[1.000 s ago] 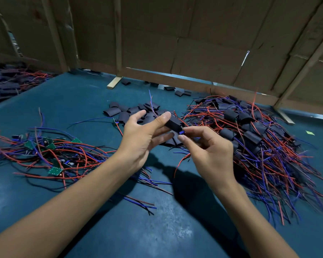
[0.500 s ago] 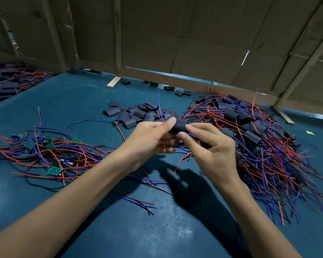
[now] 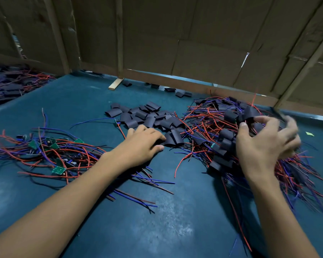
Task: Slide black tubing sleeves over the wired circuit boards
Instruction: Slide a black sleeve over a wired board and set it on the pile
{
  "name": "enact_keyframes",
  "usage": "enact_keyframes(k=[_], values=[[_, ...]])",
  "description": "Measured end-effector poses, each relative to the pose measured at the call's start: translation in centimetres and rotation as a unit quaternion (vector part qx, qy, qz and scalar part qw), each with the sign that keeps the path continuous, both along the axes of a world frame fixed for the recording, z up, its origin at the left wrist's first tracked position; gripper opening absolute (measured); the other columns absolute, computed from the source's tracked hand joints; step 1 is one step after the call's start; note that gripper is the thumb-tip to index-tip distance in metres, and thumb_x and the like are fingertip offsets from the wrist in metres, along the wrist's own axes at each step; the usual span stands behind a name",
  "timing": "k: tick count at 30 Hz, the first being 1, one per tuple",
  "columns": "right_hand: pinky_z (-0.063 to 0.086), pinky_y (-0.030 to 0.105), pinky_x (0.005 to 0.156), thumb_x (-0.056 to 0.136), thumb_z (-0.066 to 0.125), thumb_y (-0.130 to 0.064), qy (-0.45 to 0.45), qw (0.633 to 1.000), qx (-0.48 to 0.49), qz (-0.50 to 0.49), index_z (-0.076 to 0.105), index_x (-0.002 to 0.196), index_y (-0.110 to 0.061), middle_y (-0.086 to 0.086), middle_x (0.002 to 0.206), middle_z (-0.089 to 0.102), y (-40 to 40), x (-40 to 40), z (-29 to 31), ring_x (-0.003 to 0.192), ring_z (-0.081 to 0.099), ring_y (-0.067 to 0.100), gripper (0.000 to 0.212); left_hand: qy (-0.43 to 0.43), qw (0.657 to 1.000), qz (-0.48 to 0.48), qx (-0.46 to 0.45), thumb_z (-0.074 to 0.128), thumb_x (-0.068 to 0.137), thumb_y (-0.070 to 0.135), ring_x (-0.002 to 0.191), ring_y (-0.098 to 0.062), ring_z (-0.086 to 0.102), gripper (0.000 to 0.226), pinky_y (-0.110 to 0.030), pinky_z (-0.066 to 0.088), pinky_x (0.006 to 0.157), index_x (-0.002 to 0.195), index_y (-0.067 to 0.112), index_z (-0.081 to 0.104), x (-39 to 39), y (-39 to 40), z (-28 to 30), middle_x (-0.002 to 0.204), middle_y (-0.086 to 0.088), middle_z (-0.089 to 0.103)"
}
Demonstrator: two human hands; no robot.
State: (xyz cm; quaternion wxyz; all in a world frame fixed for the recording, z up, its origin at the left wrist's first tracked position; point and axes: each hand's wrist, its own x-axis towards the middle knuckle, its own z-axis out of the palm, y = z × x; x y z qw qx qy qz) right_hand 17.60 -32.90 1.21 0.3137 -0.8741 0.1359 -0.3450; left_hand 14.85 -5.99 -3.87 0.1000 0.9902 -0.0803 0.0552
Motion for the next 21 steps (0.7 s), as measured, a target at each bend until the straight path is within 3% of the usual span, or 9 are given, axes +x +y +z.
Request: enact_keyframes(k=[3,5,6,8,10,11,14,17,21], values=[[0.029,0.039,0.098,0.087,0.068,-0.029,-0.180,0.981,-0.031,0.060,0.060,0.106,-0.013,0.015,0.138,0.045,2.1,-1.5,-0.2,0.131,0.040,0.036,0.026,-0.028,0.996,-0.025,-0.078,0.065,0.095,0.041,0.115,-0.023,0.054,0.040,-0.037,0.043,0.096,0.130,0.022,0.060,-0.1,0.3,0.4,0.123,-0.001,0.064],[0.040,0.043,0.093,0.089,0.068,-0.017,-0.257,0.942,-0.069,0.206,0.063,0.102,-0.009,0.011,0.117,0.059,3.5,-2.1,-0.4,0.113,0.055,0.031,0.016,-0.071,0.980,-0.032,-0.181,0.072,0.090,0.038,0.090,-0.016,0.062,0.042,-0.030,0.049,0.089,0.127,0.020,0.064,-0.6,0.2,0.9,0.109,-0.003,0.068],[0.046,0.044,0.088,0.091,0.067,-0.013,-0.240,0.916,-0.077,0.311,0.065,0.101,-0.008,0.006,0.107,0.064,4.0,-2.4,-0.4,0.102,0.061,0.027,0.012,-0.094,0.969,-0.026,-0.228,0.073,0.090,0.038,0.081,-0.010,0.061,0.040,-0.022,0.049,0.084,0.126,0.023,0.067,-0.9,0.2,1.3,0.103,-0.002,0.068],[0.051,0.035,0.081,0.094,0.065,-0.016,-0.061,0.851,-0.085,0.515,0.070,0.106,-0.011,-0.002,0.099,0.069,4.9,-3.2,-0.5,0.088,0.064,0.013,0.014,-0.121,0.948,0.001,-0.294,0.071,0.091,0.038,0.075,-0.001,0.058,0.032,-0.012,0.045,0.077,0.123,0.032,0.071,-0.9,0.5,2.1,0.096,-0.001,0.064],[0.048,0.025,0.081,0.095,0.068,-0.031,0.160,0.764,-0.169,0.601,0.071,0.118,-0.019,-0.007,0.105,0.071,5.9,-3.9,-1.3,0.092,0.064,0.007,0.026,-0.125,0.920,0.018,-0.371,0.073,0.092,0.031,0.070,-0.001,0.056,0.027,-0.012,0.045,0.072,0.118,0.031,0.075,-0.6,1.3,2.9,0.094,-0.001,0.060],[0.046,0.024,0.084,0.094,0.070,-0.039,0.201,0.735,-0.225,0.607,0.070,0.122,-0.024,-0.007,0.108,0.069,6.3,-4.0,-2.0,0.097,0.061,0.009,0.033,-0.125,0.897,0.024,-0.422,0.074,0.091,0.025,0.068,-0.003,0.057,0.027,-0.012,0.047,0.068,0.117,0.027,0.075,-0.6,1.9,3.4,0.095,0.000,0.059],[0.047,0.030,0.085,0.087,0.074,-0.049,0.197,0.733,-0.262,0.596,0.074,0.112,-0.029,-0.006,0.099,0.062,7.1,-4.5,-3.1,0.094,0.056,0.011,0.031,-0.113,0.839,0.071,-0.528,0.077,0.086,0.007,0.090,-0.011,0.067,0.043,-0.021,0.056,0.084,0.127,0.015,0.069,-0.3,3.9,4.2,0.113,0.000,0.066],[0.049,0.032,0.076,0.088,0.075,-0.040,0.214,0.731,-0.254,0.596,0.076,0.096,-0.024,-0.005,0.087,0.068,7.2,-4.8,-2.6,0.080,0.060,0.010,0.018,-0.102,0.848,0.118,-0.507,0.078,0.083,-0.001,0.111,-0.016,0.064,0.056,-0.029,0.048,0.106,0.135,0.009,0.062,-0.1,5.2,3.9,0.131,-0.007,0.063],[0.049,0.023,0.066,0.085,0.075,-0.029,0.271,0.738,-0.266,0.557,0.077,0.084,-0.019,-0.007,0.073,0.072,4.8,-3.8,-0.4,0.067,0.062,0.002,0.010,-0.108,0.873,0.117,-0.461,0.082,0.083,0.020,0.092,-0.009,0.071,0.043,-0.021,0.054,0.090,0.124,0.015,0.070,-0.1,5.0,3.5,0.110,-0.005,0.074]])
